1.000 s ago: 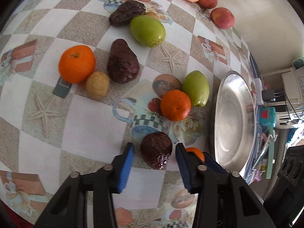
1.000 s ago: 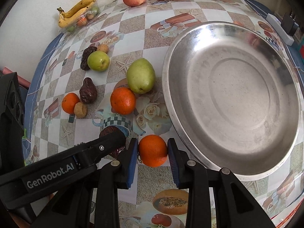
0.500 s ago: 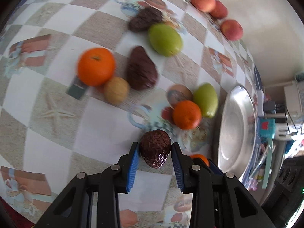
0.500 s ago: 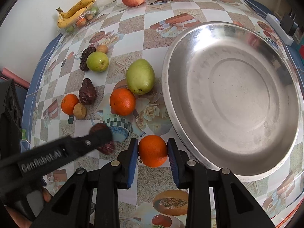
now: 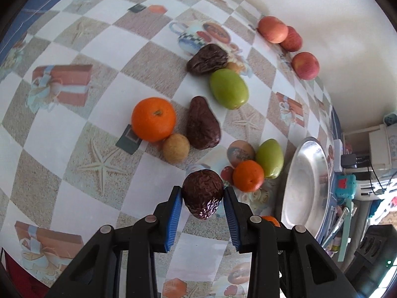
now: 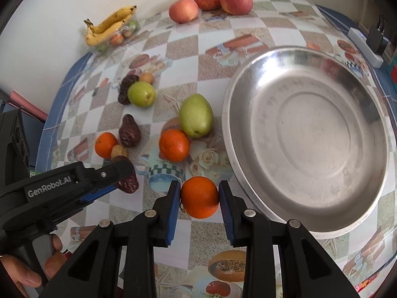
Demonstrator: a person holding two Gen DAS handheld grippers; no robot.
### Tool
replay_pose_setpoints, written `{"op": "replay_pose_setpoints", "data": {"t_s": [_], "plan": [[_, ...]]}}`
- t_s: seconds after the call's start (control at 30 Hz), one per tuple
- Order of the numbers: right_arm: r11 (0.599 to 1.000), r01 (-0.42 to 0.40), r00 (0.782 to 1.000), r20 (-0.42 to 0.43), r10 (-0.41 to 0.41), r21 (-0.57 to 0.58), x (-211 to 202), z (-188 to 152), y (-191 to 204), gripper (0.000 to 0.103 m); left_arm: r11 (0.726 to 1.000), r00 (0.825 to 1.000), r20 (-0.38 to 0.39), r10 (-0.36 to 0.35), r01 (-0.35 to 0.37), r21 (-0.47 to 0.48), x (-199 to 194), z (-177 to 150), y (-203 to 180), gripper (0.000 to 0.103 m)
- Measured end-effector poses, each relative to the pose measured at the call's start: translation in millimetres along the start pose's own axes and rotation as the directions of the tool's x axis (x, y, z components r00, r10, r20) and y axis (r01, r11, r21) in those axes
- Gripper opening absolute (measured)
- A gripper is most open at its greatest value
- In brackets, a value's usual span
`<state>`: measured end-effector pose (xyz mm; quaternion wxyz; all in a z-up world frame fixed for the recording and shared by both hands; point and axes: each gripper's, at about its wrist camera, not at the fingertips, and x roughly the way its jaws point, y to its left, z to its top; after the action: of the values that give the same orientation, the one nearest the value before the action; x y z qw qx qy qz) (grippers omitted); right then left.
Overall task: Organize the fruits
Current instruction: 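Carry the orange and date over the steel bowl and open both tools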
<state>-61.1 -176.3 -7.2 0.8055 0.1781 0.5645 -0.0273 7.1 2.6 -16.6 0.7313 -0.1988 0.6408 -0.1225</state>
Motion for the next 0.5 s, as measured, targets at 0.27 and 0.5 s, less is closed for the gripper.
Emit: {"op": "replay_pose_setpoints", "data": {"t_s": [0.27,0.5], "plan": [[1.0,0.004,0.998,0.056,-0.005,0.022,-12.1,5.4,-4.3,0.033,0.998,1.0,0.014,-0.015,0.014,0.062,-1.7,-2.1,-15.9,0.036],[0.978,0.15,0.974,0.147,-0.171,0.147,-35.4,14.5,-38.7,0.033,0.979,0.997,0.06,-0.056,0.043,0.199,-5.4,-6.9,-57.4,0.036]]}}
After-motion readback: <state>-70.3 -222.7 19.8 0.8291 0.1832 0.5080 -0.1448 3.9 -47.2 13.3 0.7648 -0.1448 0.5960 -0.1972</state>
